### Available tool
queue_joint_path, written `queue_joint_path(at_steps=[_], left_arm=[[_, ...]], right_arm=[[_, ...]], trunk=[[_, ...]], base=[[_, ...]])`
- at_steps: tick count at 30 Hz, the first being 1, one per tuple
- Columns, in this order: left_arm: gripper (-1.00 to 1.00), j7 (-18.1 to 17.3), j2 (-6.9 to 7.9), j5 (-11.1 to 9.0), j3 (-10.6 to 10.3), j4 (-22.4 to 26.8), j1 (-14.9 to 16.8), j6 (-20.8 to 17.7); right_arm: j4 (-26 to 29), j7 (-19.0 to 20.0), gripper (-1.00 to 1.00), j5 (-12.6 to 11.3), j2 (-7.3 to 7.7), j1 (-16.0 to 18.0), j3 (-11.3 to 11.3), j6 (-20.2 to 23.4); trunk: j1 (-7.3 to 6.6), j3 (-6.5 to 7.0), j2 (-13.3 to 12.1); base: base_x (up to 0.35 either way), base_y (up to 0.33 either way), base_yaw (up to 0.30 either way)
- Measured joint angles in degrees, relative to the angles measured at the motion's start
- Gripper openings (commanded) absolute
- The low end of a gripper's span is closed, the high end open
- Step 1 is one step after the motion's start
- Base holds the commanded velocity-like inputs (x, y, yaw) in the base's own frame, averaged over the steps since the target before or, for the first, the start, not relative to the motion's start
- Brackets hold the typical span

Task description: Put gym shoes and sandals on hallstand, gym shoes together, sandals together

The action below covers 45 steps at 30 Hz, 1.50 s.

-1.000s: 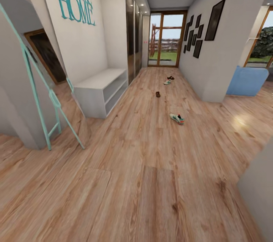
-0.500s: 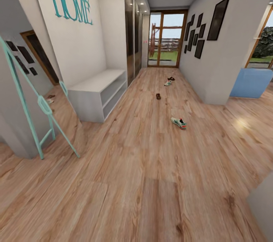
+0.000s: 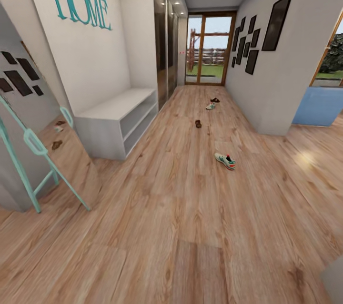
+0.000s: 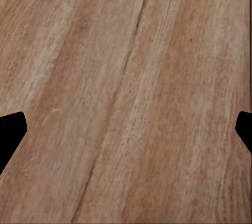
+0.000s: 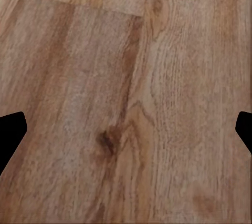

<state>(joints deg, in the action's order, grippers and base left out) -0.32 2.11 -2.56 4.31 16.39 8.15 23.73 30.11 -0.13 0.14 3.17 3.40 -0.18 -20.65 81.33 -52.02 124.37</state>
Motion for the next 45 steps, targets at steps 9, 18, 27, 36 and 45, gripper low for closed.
queue_joint_path(at_steps=[9, 18, 27, 36, 45], left_arm=[[1.00, 0.00, 0.01, 0.00, 0.03, 0.00, 0.00, 0.00], [1.00, 0.00, 0.01, 0.00, 0.05, 0.00, 0.00, 0.00], [1.00, 0.00, 0.08, -0.01, 0.06, 0.00, 0.00, 0.00], [1.00, 0.00, 0.09, 0.00, 0.07, 0.01, 0.00, 0.00], [1.00, 0.00, 0.09, -0.02, 0.08, 0.01, 0.00, 0.00]], right_arm=[[0.00, -0.09, 1.00, -0.05, 0.00, 0.00, 0.01, 0.00], [0.00, -0.11, 1.00, -0.13, 0.00, 0.00, -0.05, 0.00], [0.00, -0.08, 1.00, -0.14, 0.00, 0.00, 0.00, 0.00], [-0.01, -0.11, 1.00, -0.15, 0.00, 0.00, 0.02, 0.00], [-0.02, -0.11, 1.00, -0.14, -0.01, 0.00, 0.02, 0.00]], trunk=[[0.00, 0.00, 0.00], [0.00, 0.00, 0.00], [0.00, 0.00, 0.00], [0.00, 0.00, 0.00], [0.00, 0.00, 0.00]], base=[[0.307, -0.169, 0.000], [0.296, -0.193, 0.000], [0.286, -0.197, 0.000], [0.309, -0.089, 0.000], [0.335, -0.010, 0.000]])
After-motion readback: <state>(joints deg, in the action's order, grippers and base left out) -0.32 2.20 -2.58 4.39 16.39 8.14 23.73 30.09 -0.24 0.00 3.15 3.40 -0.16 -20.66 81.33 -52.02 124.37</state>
